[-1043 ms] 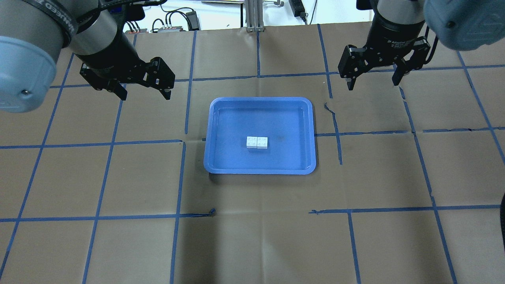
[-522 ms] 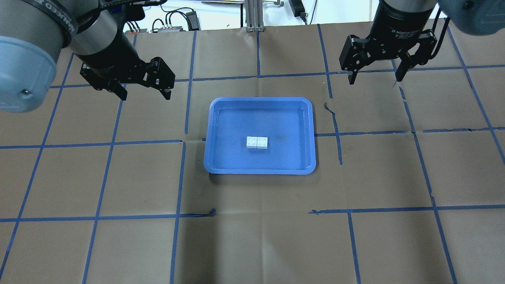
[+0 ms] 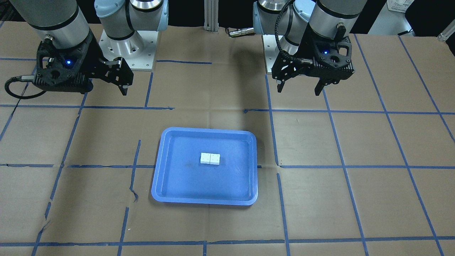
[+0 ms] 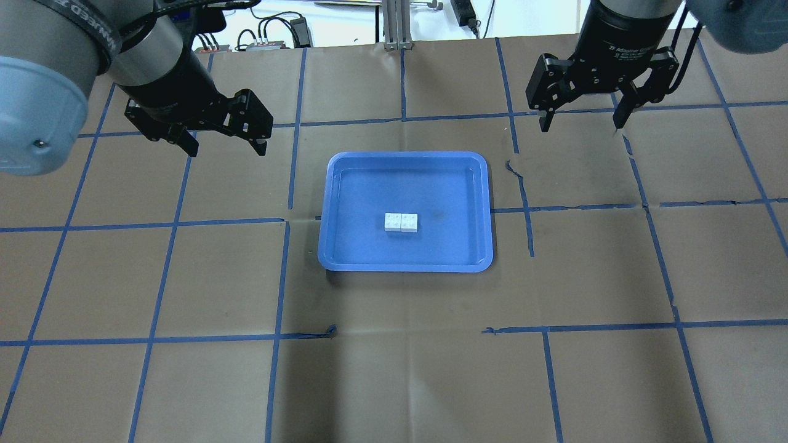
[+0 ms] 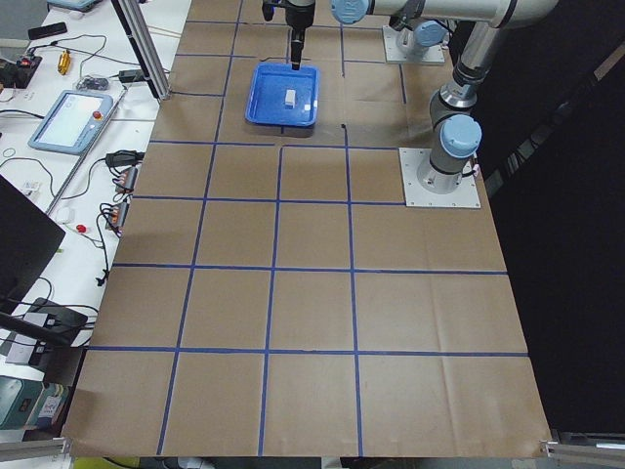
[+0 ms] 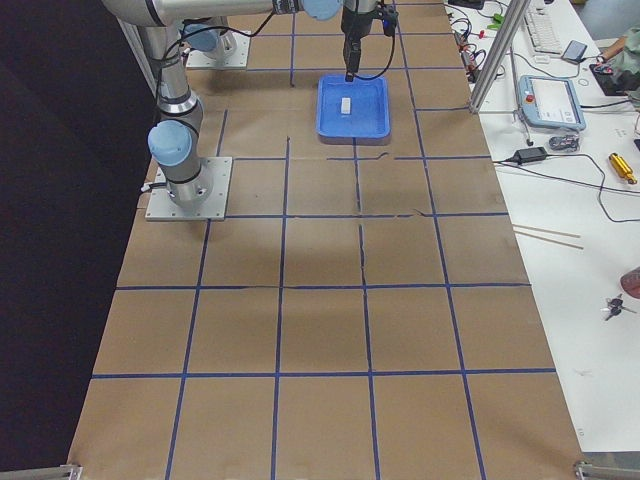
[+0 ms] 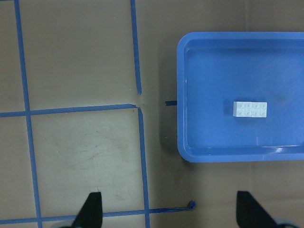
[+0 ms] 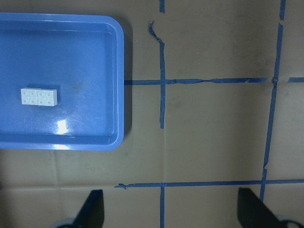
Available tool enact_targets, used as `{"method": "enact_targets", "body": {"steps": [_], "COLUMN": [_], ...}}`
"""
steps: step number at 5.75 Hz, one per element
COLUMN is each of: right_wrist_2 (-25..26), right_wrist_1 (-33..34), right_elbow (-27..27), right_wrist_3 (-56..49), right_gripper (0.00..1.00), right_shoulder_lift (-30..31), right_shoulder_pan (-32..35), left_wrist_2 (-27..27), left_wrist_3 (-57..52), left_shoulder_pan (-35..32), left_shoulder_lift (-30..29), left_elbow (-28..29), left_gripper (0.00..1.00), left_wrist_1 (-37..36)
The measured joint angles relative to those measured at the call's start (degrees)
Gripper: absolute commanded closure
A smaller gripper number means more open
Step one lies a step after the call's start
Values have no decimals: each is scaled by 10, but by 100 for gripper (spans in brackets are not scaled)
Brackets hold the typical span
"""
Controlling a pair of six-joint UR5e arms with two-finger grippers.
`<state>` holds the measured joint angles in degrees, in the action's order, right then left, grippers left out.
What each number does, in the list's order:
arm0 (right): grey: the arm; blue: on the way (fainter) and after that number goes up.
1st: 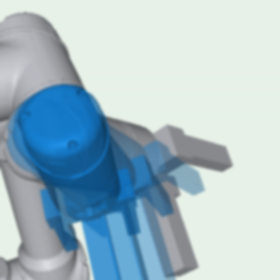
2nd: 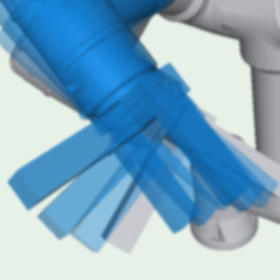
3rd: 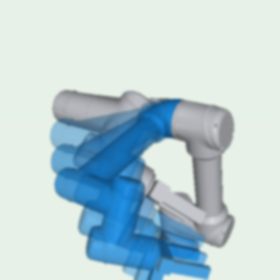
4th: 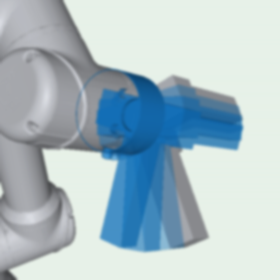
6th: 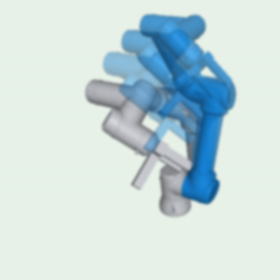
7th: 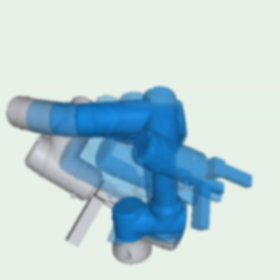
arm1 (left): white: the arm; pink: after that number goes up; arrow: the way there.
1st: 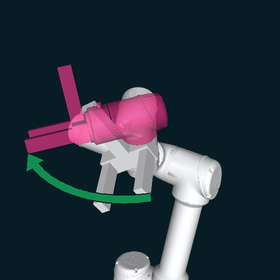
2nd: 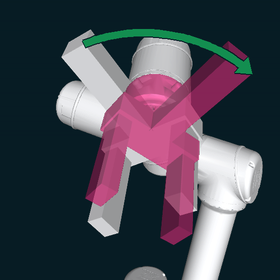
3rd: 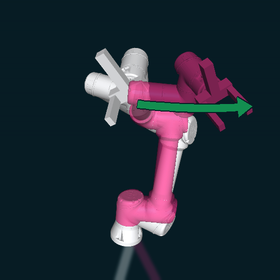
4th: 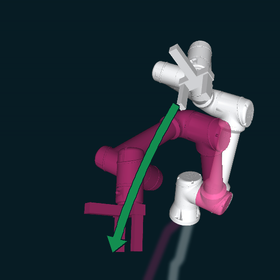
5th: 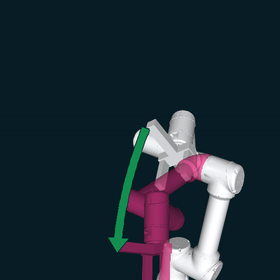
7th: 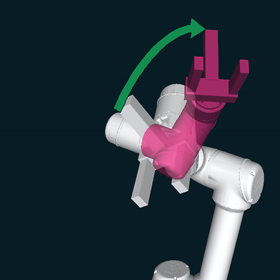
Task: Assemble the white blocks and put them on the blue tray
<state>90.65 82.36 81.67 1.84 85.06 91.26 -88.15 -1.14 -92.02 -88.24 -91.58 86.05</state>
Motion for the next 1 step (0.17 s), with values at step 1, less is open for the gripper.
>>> {"method": "enact_targets", "body": {"steps": [1], "right_wrist_2": [0], "right_wrist_1": [0], "right_elbow": [0], "right_wrist_3": [0], "right_gripper": [0], "right_shoulder_lift": [0], "right_shoulder_pan": [0], "left_wrist_2": [0], "left_wrist_3": [0], "left_shoulder_pan": [0], "left_shoulder_lift": [0], "left_elbow": [0], "left_gripper": [1], "left_wrist_1": [0]}}
